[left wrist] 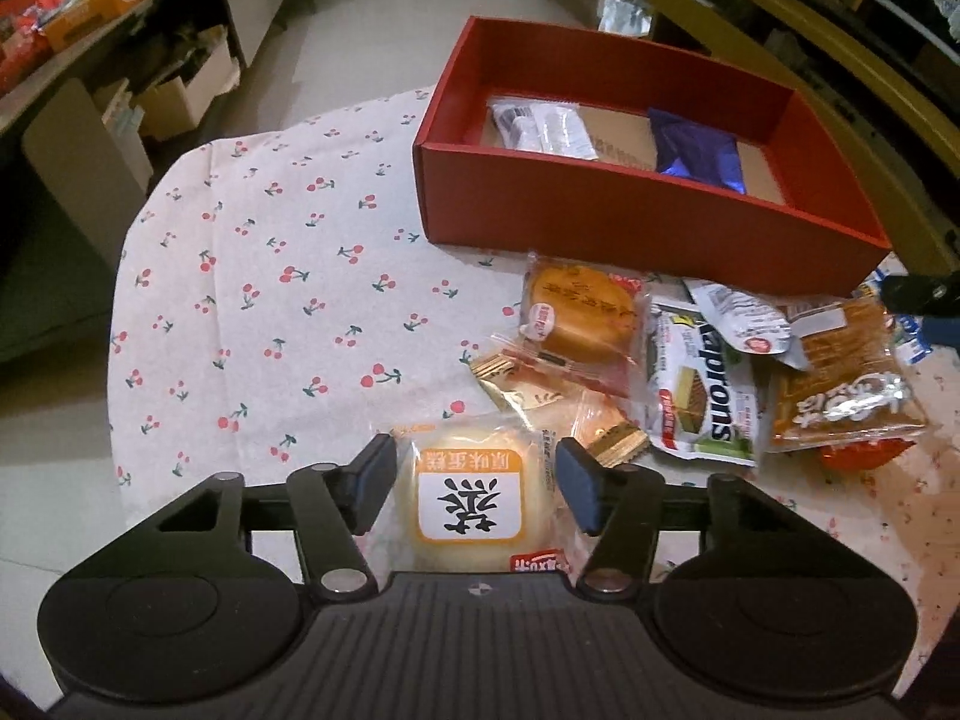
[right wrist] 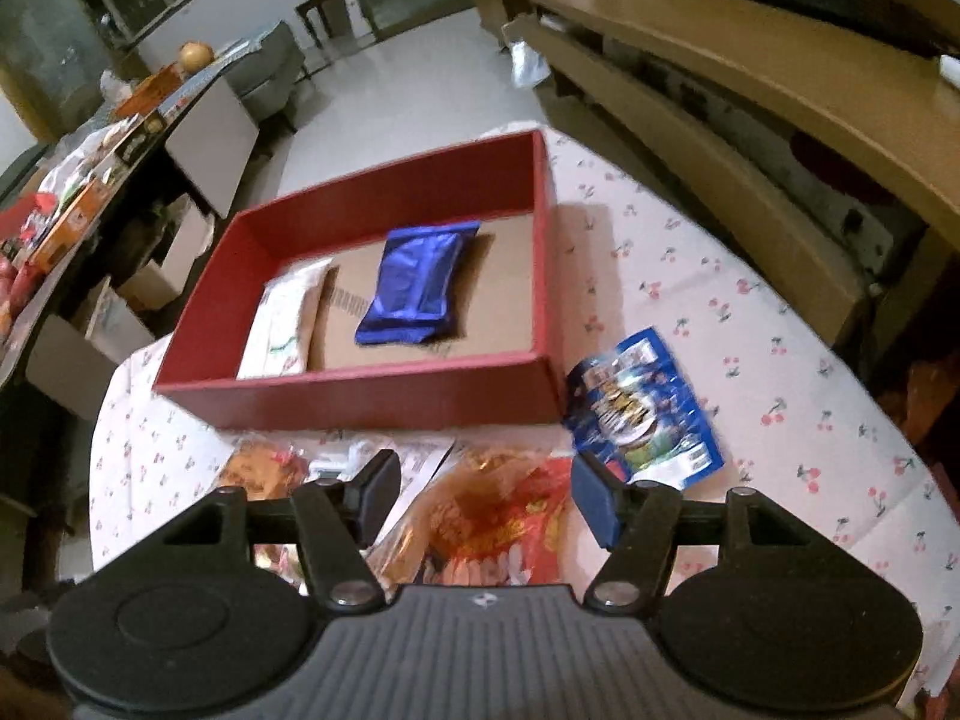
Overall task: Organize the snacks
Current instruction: 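Grasp the round logo bun with the left tool while the right tool grasps the brown bread pack, then lift both held snacks and carry them over the red box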
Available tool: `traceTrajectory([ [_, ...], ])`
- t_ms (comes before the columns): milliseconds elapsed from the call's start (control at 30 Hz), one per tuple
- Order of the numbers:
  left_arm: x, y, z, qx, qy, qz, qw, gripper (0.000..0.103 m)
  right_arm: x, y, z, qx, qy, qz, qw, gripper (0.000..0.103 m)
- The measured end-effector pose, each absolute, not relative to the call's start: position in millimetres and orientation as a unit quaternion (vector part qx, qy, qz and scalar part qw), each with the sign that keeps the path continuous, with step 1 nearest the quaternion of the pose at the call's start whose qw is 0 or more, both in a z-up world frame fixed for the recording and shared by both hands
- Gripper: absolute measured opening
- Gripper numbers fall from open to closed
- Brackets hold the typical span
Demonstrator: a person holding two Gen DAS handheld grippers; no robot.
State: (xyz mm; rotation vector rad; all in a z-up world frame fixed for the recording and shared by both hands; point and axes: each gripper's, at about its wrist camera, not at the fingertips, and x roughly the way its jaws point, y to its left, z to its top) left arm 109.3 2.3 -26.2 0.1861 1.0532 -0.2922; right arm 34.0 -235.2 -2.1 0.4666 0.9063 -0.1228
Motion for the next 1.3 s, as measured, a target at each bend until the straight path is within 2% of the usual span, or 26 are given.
traceTrajectory([
  [133,103.5,1.2,-24.3,0.082,0.501,-0.151,0.848,0.061,41.3,-216.9,-6.5,0.213,0.448,-0.03,0.868,0.068],
  [200,100.6,0.2,-25.4,0.083,0.502,-0.153,0.847,0.062,46.3,-206.3,-11.9,0.195,0.461,-0.025,0.866,0.064],
  [233,99.8,0.0,-25.7,0.084,0.502,-0.155,0.846,0.062,47.4,-202.1,-14.7,0.184,0.467,-0.024,0.864,0.047],
  [267,99.2,0.0,-25.8,0.085,0.503,-0.156,0.846,0.062,47.1,-199.2,-17.4,0.176,0.475,-0.022,0.862,0.035],
  [333,98.2,2.2,-25.7,0.08,0.506,-0.158,0.844,0.063,42.3,-198.5,-21.8,0.171,0.483,-0.018,0.858,0.027],
  [800,79.0,17.9,-19.9,0.063,0.515,-0.172,0.837,0.067,-50.4,-195.3,-37.2,0.163,0.512,-0.036,0.843,0.023],
  [1000,76.3,22.9,-16.2,0.062,0.506,-0.161,0.845,0.078,-56.4,-202.9,-34.4,0.186,0.504,-0.078,0.84,0.049],
  [1067,77.1,22.1,-15.8,0.06,0.505,-0.16,0.846,0.078,-55.2,-192.7,-34.2,0.182,0.499,-0.056,0.845,0.071],
  [1300,76.4,14.5,-19.7,0.077,0.502,-0.163,0.846,0.082,-30.1,-163.1,-46.7,0.083,0.515,-0.048,0.852,0.076],
])
